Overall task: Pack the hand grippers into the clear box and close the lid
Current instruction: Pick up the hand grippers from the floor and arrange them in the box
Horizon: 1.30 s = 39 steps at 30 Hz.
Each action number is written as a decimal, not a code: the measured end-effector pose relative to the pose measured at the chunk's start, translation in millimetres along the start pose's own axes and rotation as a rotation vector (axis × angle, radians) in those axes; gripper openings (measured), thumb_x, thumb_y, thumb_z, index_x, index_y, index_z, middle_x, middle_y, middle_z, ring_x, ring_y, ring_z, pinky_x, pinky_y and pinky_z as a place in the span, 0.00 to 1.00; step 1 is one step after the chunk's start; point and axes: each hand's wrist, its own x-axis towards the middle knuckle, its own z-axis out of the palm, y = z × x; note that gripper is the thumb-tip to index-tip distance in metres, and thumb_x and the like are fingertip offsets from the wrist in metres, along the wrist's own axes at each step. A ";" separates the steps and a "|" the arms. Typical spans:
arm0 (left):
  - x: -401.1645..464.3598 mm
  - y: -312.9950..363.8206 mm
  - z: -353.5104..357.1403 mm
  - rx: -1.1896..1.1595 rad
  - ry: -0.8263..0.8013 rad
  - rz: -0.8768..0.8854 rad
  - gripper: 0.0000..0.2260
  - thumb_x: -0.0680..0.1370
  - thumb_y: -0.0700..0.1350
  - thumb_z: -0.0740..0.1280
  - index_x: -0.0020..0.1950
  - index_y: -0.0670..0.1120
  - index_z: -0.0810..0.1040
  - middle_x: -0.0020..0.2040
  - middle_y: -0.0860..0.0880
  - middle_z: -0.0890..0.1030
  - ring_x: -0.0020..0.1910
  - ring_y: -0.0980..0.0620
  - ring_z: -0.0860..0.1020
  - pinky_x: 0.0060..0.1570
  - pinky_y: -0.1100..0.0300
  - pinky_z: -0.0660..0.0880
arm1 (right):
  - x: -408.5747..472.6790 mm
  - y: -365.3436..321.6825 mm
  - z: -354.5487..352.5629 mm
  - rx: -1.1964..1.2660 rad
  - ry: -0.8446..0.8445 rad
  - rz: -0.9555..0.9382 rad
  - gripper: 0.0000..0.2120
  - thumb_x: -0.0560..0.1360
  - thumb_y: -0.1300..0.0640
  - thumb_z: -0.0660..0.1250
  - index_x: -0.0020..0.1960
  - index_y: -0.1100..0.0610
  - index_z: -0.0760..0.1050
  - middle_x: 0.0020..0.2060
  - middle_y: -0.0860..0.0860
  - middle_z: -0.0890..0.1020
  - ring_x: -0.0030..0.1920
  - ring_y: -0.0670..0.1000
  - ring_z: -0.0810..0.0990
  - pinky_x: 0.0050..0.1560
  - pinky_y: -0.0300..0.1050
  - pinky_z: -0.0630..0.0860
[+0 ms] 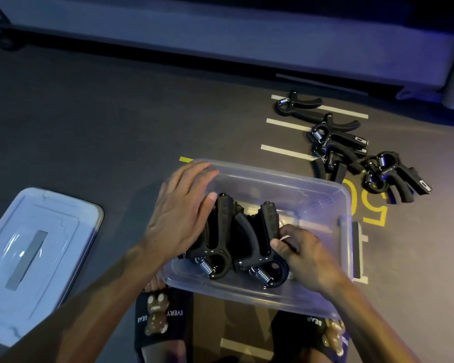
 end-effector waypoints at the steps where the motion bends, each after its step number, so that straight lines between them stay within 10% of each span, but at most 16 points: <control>1: -0.1 0.2 -0.1 0.002 0.000 -0.001 0.19 0.84 0.49 0.58 0.75 0.46 0.70 0.75 0.49 0.69 0.75 0.47 0.66 0.68 0.46 0.68 | 0.0 1.2 -0.8 0.005 -0.006 -0.002 0.15 0.73 0.40 0.64 0.53 0.50 0.74 0.47 0.50 0.85 0.51 0.53 0.83 0.55 0.57 0.79; 13: -0.4 -0.9 1.5 0.003 0.014 -0.009 0.18 0.84 0.50 0.58 0.74 0.47 0.71 0.76 0.51 0.69 0.75 0.49 0.65 0.70 0.48 0.67 | -11.9 -17.5 -4.8 -0.415 0.063 -0.011 0.12 0.77 0.42 0.66 0.50 0.51 0.74 0.39 0.53 0.84 0.43 0.58 0.83 0.43 0.51 0.80; 39: -0.9 -0.5 2.7 0.002 0.022 -0.004 0.17 0.84 0.50 0.58 0.72 0.47 0.73 0.75 0.50 0.69 0.74 0.47 0.66 0.68 0.47 0.69 | -25.6 -50.6 22.4 -0.762 0.095 0.000 0.17 0.84 0.49 0.55 0.64 0.60 0.70 0.55 0.57 0.83 0.56 0.58 0.83 0.50 0.48 0.78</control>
